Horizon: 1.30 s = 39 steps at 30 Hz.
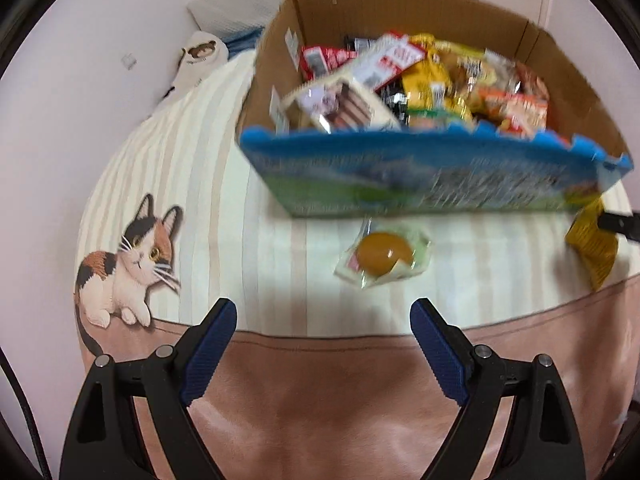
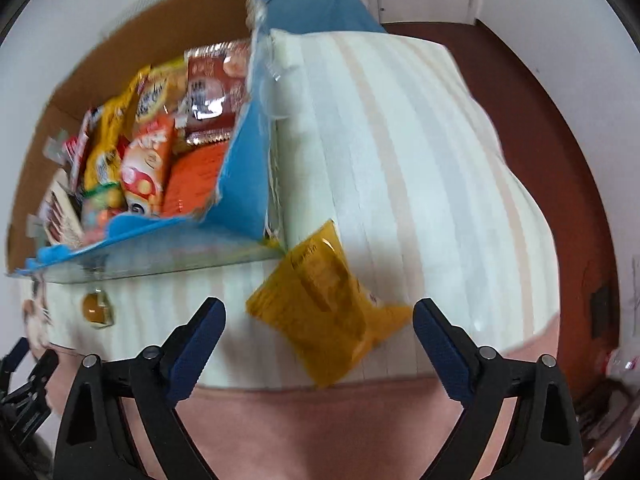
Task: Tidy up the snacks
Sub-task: 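Grasp the yellow snack bag with the right gripper while the left grasps the egg-yolk packet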
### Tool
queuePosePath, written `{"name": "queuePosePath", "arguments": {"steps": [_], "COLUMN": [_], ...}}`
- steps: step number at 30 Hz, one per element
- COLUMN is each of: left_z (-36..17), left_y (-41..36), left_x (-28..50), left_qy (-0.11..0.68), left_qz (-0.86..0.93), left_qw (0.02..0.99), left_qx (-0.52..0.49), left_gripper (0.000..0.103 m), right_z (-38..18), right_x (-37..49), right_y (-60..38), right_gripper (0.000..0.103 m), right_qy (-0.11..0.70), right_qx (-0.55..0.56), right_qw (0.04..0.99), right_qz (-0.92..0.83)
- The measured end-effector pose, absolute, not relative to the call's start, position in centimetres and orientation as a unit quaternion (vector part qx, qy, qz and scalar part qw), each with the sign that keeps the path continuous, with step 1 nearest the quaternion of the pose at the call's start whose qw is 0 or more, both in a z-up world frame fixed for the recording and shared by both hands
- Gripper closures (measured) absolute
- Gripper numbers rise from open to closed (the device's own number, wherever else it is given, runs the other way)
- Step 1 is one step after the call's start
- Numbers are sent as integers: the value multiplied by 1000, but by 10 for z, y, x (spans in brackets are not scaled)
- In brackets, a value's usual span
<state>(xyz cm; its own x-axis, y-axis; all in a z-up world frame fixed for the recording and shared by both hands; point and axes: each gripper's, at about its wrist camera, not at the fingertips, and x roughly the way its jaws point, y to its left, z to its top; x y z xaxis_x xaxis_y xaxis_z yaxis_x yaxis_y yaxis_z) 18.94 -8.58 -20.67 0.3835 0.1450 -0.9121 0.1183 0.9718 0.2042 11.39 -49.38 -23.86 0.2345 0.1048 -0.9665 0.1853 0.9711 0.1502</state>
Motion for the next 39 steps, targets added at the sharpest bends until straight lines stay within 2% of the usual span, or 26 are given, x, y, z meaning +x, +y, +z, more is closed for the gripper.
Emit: {"name": "queuePosePath", "arguments": {"steps": [1,3,7,12,17,18,20,28,39], "left_z": [-211,-217,-220,-231,-263,-267,-272,-275,-302], "left_y": [-84,-85,-93,-117,-136,-136,-132,-113,-71], "left_x": [189,190,199,224,252,257,261,237,131], "left_qy": [560,562,552,562,609,616,627,661,722], "left_qz": [0,-10,-43,-112,-152,-156,-151,-144,-113], "left_qw": [819,816,818,798,751,749,745,733,682], "left_qx": [120,133,156,189,204,189,169,74,-10], "left_gripper": [14,14,14,14,15,19,43,43,43], "right_z": [-244,-258,-270,-278,-288,-290,-291,-303,-329], "right_x": [118,126,125,110,101,100,98,88,10], "right_y": [-491,-486,-482,-476,-469,-467,-466,-433,-384], "right_gripper": [26,43,49,51,51,51,51,52,53], "right_qy": [624,639,659,679,686,687,687,707,759], "right_qx": [107,96,115,153,141,141,139,113,88], "right_qw": [774,763,743,718,714,713,713,697,638], "right_qz": [-23,-20,-19,-2,-4,-5,-7,29,92]}}
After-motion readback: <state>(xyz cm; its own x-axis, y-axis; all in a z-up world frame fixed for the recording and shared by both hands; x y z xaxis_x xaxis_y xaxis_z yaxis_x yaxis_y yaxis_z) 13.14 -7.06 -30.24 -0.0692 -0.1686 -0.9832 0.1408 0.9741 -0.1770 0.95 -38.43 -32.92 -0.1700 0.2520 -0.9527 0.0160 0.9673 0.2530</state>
